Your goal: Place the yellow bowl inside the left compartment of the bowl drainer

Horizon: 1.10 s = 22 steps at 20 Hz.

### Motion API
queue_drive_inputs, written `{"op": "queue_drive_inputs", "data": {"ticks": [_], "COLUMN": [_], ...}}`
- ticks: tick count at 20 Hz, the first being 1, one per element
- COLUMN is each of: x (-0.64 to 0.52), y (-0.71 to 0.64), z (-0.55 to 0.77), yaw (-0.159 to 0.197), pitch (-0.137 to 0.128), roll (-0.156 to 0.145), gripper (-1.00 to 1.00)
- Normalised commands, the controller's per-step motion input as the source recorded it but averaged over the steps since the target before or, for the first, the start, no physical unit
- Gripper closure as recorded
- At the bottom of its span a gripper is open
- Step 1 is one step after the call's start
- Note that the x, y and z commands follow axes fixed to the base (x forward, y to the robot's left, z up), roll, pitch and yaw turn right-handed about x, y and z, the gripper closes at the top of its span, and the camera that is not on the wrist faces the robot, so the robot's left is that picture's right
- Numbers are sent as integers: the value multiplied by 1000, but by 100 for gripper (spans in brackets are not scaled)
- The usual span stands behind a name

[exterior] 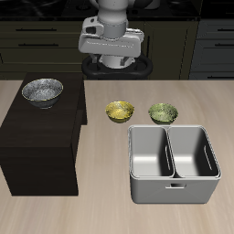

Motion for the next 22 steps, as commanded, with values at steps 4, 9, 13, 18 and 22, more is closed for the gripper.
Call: {"op": "queue_drive_inputs", "data": {"ticks": [4,9,13,18,22], "x": [89,26,79,21,3], "y": [-43,-8,92,121,195], "z": [-262,-121,-435,-232,-162], "yaw": [15,-6,8,-2,7], "pitch": [17,13,33,23,-15], "roll": [4,-2,19,6,14], "gripper": [-100,-100,-100,-100,-100]}}
